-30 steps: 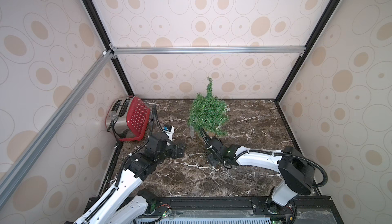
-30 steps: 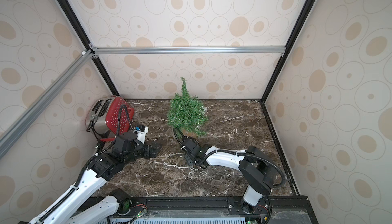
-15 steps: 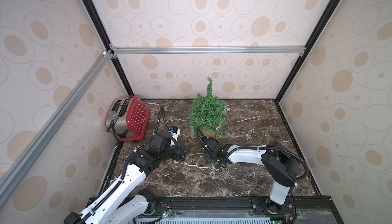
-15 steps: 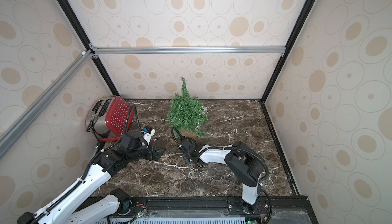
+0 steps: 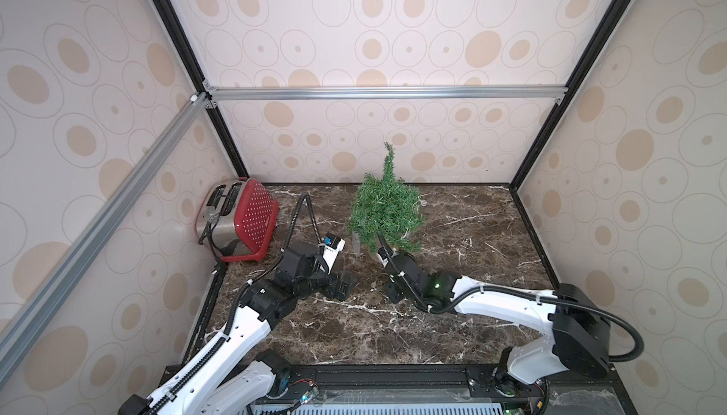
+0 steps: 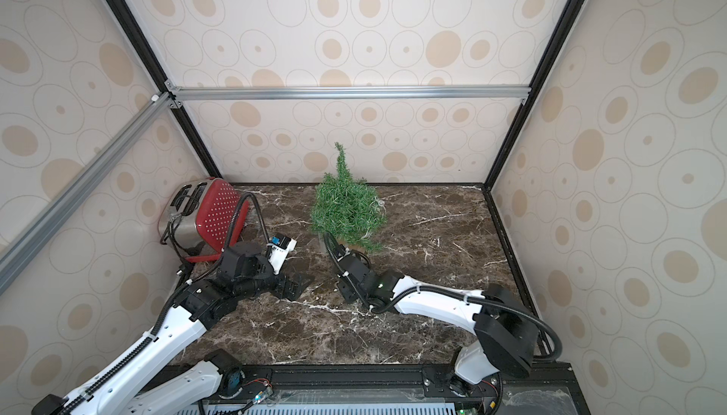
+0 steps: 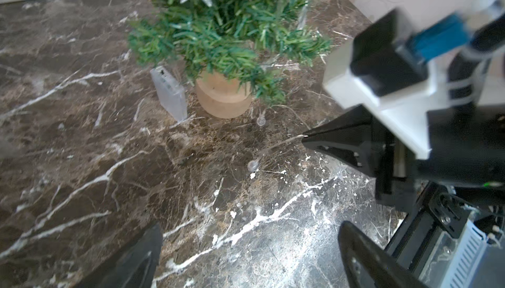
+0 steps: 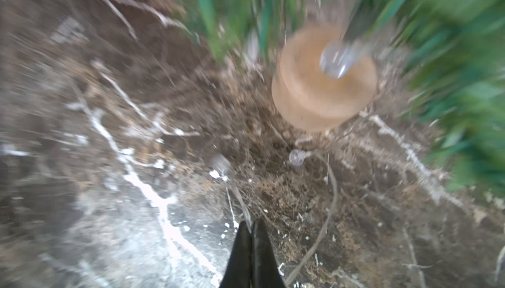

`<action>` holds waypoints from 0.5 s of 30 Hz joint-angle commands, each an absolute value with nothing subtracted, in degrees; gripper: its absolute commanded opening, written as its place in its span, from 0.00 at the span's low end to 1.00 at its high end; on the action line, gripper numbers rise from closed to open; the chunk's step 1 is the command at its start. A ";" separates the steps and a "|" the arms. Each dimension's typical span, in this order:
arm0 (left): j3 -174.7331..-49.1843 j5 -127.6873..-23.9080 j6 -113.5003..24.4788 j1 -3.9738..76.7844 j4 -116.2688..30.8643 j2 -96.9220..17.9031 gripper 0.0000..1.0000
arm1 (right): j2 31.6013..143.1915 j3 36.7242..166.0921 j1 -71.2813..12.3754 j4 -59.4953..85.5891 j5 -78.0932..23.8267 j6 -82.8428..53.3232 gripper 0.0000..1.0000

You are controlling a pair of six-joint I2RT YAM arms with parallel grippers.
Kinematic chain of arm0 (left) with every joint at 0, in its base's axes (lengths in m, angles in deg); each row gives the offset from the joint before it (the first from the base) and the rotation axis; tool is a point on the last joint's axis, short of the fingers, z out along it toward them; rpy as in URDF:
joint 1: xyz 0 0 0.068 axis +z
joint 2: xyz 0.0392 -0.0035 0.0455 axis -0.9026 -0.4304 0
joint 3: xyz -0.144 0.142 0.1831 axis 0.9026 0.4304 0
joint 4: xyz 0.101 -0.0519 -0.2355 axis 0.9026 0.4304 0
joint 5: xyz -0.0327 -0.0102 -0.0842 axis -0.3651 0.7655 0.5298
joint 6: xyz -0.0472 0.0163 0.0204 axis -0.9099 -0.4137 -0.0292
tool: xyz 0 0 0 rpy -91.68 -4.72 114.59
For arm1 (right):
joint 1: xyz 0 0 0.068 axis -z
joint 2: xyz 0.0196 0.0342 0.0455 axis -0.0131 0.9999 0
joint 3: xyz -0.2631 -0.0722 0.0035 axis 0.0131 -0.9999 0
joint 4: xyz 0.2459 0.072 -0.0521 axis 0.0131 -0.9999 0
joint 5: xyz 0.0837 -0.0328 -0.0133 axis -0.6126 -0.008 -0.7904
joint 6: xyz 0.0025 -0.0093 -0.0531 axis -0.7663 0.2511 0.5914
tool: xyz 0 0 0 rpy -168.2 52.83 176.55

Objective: Wrap string light around the christmas tree
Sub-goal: Pick up the light string from the center of the board.

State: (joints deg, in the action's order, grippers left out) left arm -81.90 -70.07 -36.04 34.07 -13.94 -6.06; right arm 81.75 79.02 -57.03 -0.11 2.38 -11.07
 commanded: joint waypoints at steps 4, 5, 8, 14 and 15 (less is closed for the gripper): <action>-81.46 -61.94 -26.69 33.65 -21.15 -4.57 0.99 | 74.50 80.85 -57.76 -2.67 -0.40 -6.27 0.00; -81.24 -61.03 -26.74 33.64 -22.12 -4.64 0.99 | 73.70 81.15 -57.79 -2.90 -0.70 -5.89 0.00; -80.31 -59.37 -28.41 33.49 -26.04 -5.34 0.99 | 71.93 82.25 -57.96 -3.81 -0.85 -5.22 0.00; -78.82 -61.66 -29.29 32.79 -31.88 -7.24 0.95 | 69.65 84.87 -58.31 -5.24 -2.99 -4.51 0.00; -78.76 -62.71 -29.31 32.78 -32.38 -7.49 0.93 | 69.26 85.42 -58.48 -5.54 -3.52 -4.24 0.00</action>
